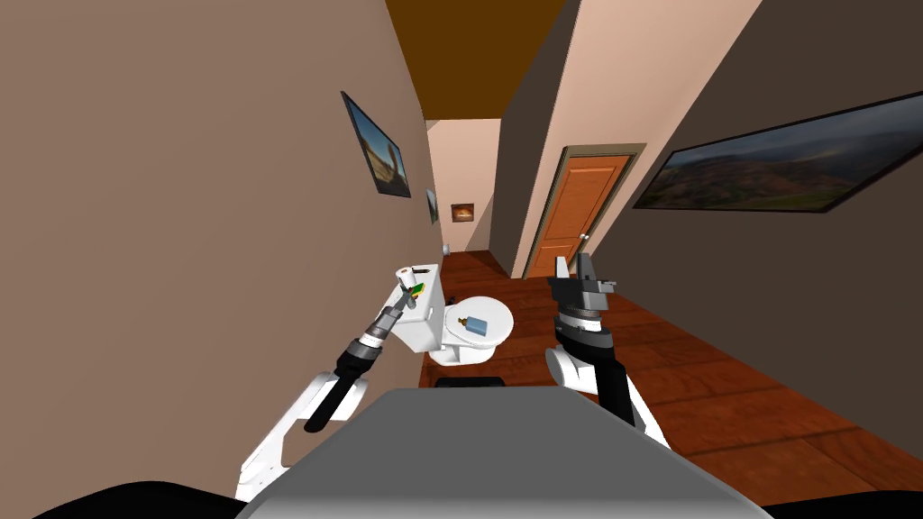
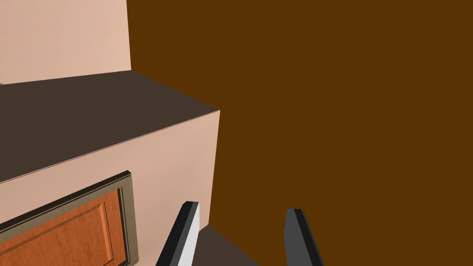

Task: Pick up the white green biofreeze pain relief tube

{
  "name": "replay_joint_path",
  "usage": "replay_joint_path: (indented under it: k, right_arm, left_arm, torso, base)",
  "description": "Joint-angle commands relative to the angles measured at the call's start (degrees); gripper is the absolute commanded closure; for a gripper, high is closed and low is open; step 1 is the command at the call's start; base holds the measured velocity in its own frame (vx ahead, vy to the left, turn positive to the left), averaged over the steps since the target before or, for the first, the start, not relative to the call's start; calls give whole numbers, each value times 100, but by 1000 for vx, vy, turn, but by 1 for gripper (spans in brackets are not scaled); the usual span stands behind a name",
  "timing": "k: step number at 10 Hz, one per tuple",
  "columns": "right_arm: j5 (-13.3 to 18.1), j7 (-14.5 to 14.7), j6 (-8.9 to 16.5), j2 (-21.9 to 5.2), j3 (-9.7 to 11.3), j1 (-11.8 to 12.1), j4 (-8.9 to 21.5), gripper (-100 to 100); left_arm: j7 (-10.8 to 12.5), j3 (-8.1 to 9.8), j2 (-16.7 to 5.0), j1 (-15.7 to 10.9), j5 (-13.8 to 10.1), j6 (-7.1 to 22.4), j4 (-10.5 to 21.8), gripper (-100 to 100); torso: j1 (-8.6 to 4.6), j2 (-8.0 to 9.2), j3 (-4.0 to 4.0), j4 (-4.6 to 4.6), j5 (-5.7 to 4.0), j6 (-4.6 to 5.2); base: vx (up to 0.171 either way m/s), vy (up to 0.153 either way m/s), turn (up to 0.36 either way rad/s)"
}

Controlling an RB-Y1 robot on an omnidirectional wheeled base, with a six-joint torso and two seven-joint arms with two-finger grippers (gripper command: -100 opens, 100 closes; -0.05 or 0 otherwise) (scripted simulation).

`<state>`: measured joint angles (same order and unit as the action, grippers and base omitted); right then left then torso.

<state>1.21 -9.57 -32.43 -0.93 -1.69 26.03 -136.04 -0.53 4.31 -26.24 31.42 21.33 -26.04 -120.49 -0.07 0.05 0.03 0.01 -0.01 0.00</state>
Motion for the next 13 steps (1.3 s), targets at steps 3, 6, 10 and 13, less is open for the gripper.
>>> replay_joint_path:
  k: [3, 6, 10, 13]
  right_arm:
    - [0, 0, 0, 0, 0, 0, 0, 0]
    - [0, 0, 0, 0, 0, 0, 0, 0]
    - [0, 0, 0, 0, 0, 0, 0, 0]
    - [0, 0, 0, 0, 0, 0, 0, 0]
  left_arm:
    - [-206, 115, -609, 99, 376, 144, 266, -100]
    - [-313, 168, -939, 125, 561, 223, 423, -100]
    - [-503, 268, -1492, 163, 852, 371, 695, -100]
    - [-612, 337, -1840, 179, 997, 464, 849, -100]
  torso:
    - [-1, 0, 0, 0, -1, 0]
    - [3, -5, -2, -1, 0, 0]
    - [4, -8, -4, -1, 1, 0]
    - [5, -11, -6, -2, 1, 0]
  base:
    - [-11, -22, -15]
    - [-3, -12, -13]
    - [2, -9, -26]
    - [14, -8, -27]
